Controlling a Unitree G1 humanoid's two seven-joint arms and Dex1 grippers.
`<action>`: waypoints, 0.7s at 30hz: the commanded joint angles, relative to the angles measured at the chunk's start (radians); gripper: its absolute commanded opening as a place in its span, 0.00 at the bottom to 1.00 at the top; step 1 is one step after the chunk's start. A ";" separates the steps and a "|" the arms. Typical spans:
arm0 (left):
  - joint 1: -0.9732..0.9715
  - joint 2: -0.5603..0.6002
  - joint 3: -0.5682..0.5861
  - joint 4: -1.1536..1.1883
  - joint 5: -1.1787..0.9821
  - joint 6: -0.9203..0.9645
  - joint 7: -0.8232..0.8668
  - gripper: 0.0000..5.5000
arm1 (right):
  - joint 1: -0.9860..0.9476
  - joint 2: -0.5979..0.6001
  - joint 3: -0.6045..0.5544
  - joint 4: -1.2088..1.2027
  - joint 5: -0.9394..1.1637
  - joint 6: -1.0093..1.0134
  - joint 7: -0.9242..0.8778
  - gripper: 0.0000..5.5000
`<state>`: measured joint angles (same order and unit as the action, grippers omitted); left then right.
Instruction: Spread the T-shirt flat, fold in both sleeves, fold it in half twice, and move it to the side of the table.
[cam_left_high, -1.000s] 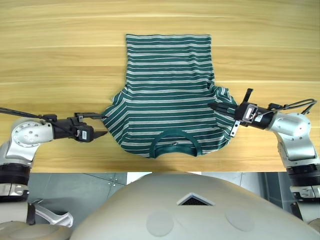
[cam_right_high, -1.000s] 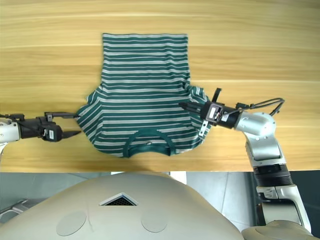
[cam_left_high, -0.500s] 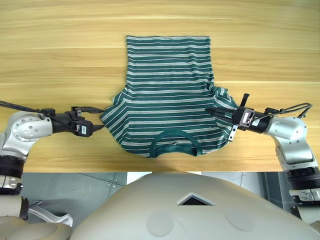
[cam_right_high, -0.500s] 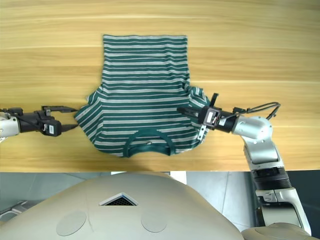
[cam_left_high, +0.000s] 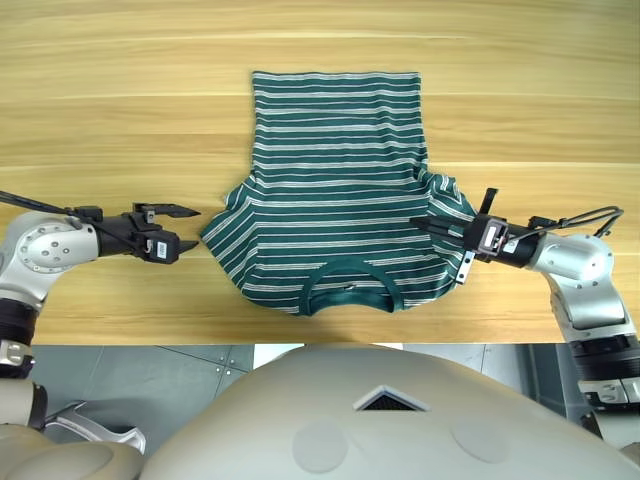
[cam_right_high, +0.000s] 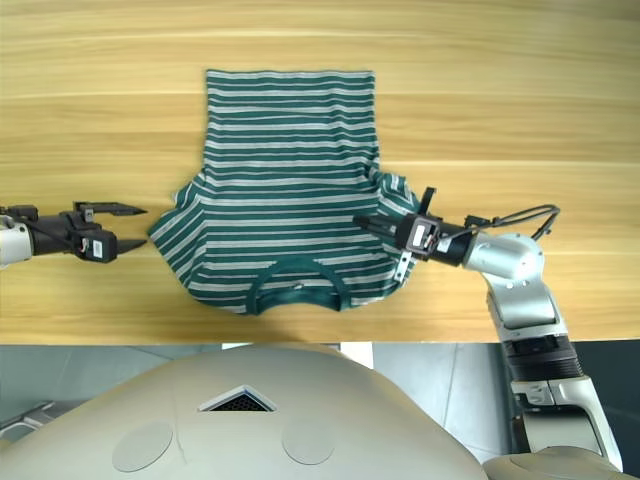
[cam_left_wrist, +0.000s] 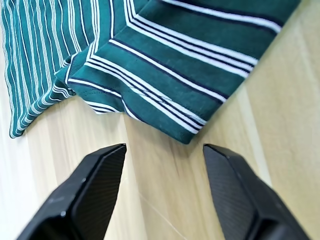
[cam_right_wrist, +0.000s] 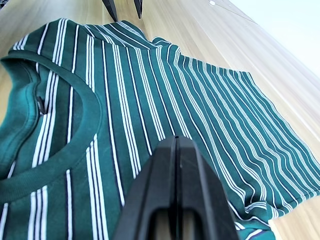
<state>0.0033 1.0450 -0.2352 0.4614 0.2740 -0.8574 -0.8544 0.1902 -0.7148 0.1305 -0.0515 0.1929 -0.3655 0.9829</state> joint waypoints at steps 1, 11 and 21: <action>0.039 -0.018 -0.062 0.030 0.052 0.014 -0.017 0.49 | -0.003 0.002 0.008 -0.007 -0.014 0.008 0.002 0.00; 0.036 -0.031 -0.083 0.022 0.040 0.011 0.002 0.17 | -0.002 0.003 0.012 -0.001 -0.020 0.005 0.003 0.00; 0.016 -0.052 -0.096 0.029 0.046 0.016 0.025 0.00 | -0.003 0.002 0.017 -0.003 -0.019 0.010 0.003 0.00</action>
<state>-0.0019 1.0182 -0.2916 0.4729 0.2718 -0.8653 -0.8166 0.1902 -0.7146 0.1471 -0.0506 0.1754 -0.3631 0.9831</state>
